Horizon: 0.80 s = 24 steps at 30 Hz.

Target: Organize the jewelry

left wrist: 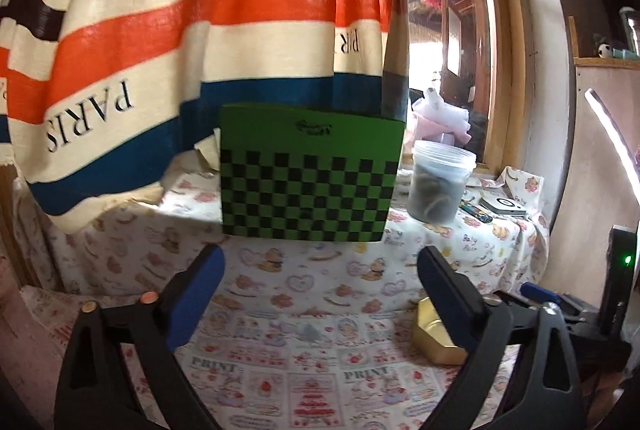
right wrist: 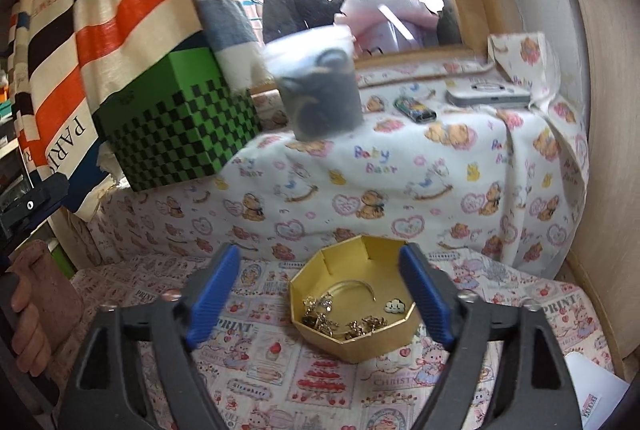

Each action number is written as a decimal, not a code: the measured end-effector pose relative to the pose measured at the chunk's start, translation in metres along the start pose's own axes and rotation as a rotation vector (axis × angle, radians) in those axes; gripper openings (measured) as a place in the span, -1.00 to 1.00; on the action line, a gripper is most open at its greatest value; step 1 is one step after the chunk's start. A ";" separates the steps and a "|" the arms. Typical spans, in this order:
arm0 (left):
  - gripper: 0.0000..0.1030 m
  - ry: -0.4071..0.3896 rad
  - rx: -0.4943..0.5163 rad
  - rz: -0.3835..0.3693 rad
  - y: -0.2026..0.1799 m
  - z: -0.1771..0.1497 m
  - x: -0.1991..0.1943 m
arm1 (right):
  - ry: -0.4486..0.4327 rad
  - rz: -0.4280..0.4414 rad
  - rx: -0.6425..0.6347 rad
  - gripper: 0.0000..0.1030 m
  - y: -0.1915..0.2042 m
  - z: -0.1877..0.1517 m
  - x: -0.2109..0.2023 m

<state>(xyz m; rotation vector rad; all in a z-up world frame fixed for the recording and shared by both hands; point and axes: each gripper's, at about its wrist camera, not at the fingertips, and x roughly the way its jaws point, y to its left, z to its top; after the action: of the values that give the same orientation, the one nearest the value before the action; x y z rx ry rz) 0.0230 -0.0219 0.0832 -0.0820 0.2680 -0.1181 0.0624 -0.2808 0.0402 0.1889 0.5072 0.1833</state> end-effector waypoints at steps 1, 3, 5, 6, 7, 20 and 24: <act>0.93 -0.009 0.013 0.006 0.000 -0.002 -0.002 | 0.004 0.007 -0.001 0.67 0.002 0.000 0.000; 0.96 -0.024 0.026 0.012 0.001 -0.005 -0.005 | 0.009 0.014 -0.002 0.72 0.005 -0.001 0.000; 0.99 -0.040 0.025 0.016 0.002 -0.010 -0.008 | -0.003 -0.004 -0.022 0.77 0.012 -0.003 -0.001; 0.99 -0.045 0.031 0.014 0.002 -0.013 -0.009 | -0.009 -0.013 -0.039 0.77 0.015 -0.005 -0.001; 0.99 -0.047 0.042 0.011 0.001 -0.014 -0.009 | -0.014 -0.023 -0.063 0.77 0.019 -0.006 -0.001; 0.99 -0.031 0.081 0.033 0.005 -0.057 0.004 | -0.086 -0.045 -0.095 1.00 0.039 -0.031 0.007; 0.99 0.022 0.046 0.026 0.013 -0.066 0.015 | -0.098 -0.078 -0.101 1.00 0.038 -0.033 0.009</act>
<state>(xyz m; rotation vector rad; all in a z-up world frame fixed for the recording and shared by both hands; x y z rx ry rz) 0.0213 -0.0157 0.0146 -0.0320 0.2882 -0.0996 0.0491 -0.2373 0.0161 0.0790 0.4056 0.1226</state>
